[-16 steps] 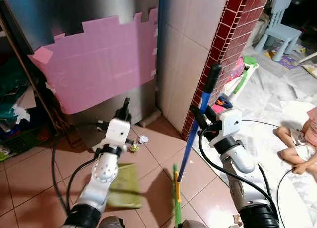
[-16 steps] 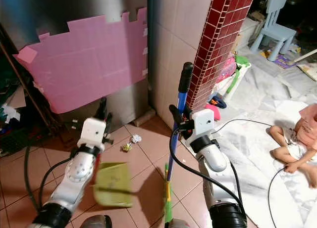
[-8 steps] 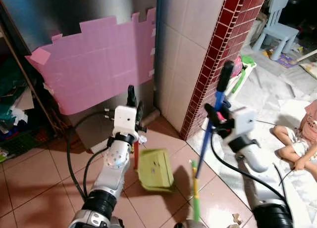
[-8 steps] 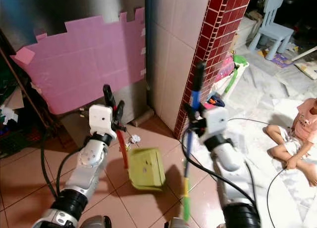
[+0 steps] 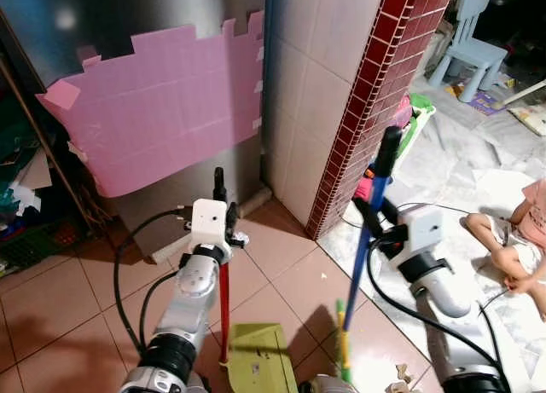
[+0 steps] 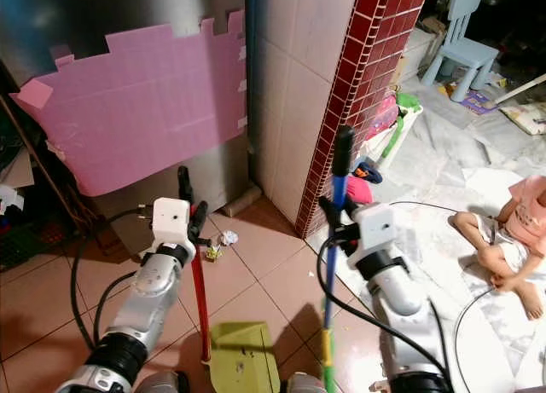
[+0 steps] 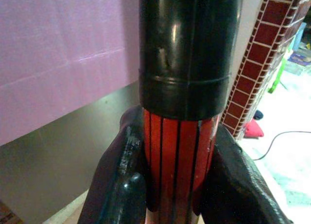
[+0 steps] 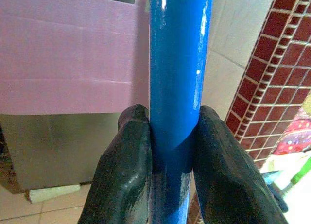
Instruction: Sweep floor
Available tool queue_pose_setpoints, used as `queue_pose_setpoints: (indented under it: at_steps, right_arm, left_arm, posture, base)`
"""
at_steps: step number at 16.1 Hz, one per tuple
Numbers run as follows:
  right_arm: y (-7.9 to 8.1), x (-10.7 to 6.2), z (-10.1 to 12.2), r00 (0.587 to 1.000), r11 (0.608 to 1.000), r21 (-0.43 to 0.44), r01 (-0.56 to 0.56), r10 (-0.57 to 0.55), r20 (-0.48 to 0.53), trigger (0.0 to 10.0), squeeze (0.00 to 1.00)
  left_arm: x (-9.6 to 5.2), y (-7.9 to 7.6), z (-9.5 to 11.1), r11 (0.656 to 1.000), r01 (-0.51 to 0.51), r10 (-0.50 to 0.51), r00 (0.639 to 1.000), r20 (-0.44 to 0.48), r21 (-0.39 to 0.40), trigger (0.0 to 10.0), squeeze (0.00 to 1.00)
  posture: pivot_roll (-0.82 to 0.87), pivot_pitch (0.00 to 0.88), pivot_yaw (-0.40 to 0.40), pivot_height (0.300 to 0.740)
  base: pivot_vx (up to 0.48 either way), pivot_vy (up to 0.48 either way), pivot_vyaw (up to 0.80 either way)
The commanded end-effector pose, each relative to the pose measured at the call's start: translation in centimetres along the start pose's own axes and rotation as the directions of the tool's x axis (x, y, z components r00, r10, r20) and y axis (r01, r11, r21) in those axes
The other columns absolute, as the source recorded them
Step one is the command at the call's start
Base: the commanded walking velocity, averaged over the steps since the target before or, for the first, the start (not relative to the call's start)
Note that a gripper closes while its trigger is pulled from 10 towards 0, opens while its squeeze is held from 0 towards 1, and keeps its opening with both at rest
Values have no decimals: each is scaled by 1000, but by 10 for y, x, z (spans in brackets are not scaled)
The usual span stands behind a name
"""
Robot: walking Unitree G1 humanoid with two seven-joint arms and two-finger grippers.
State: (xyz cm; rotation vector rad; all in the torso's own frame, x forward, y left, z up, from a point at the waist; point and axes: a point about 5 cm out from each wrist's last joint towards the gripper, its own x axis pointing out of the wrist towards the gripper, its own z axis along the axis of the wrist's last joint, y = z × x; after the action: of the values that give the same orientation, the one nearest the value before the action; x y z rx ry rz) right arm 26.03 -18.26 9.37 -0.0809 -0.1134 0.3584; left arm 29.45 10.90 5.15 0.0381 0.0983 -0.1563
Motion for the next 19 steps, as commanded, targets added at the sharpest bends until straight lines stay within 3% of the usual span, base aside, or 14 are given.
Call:
queue_pose_setpoints:
  at_steps: [1,6,14,15,16,17,18,19]
  right_arm:
    - [0,3,8,999,1000,-15,-2,3,38,10000,0]
    - [-1,2,13,998,1000,-17,11,-10,55,10000,0]
    - [-1,-3,15,998,1000,-23,16,-14,54,10000,0]
    - [-2,-3,16,998,1000,-25,17,-16,54,10000,0]
    - [-2,-4,17,998,999,-27,19,-17,54,10000,0]
    - [-3,-4,17,998,999,-27,19,-18,54,10000,0]
    - [-3,-4,17,998,999,-28,19,-18,54,10000,0]
    - [-2,-4,18,998,999,-28,19,-17,55,10000,0]
  left_arm:
    - [6,5,16,998,13,-17,998,62,63,10000,0]
    - [14,19,22,991,2,-12,997,74,132,10000,0]
    - [15,11,10,974,68,-68,998,-5,217,10000,0]
    - [15,11,10,973,72,-71,997,-13,219,10000,239]
    - [15,11,9,972,75,-73,997,-19,223,10000,235]
    - [15,10,9,972,77,-75,997,-20,223,10000,784]
    - [15,10,9,971,79,-76,997,-23,226,10000,792]
    - [15,12,8,968,75,-70,997,-28,240,10000,933]
  posture:
    - [-177,44,-44,740]
    - [-192,60,-38,740]
    - [-197,72,-44,740]
    - [-198,71,-44,740]
    - [-200,70,-44,740]
    - [-201,70,-43,740]
    - [-200,70,-44,740]
    - [-199,70,-43,740]
  base:
    - [0,0,0]
    - [0,0,0]
    - [0,0,0]
    - [0,0,0]
    - [0,0,0]
    - [0,0,0]
    - [0,0,0]
    - [0,0,0]
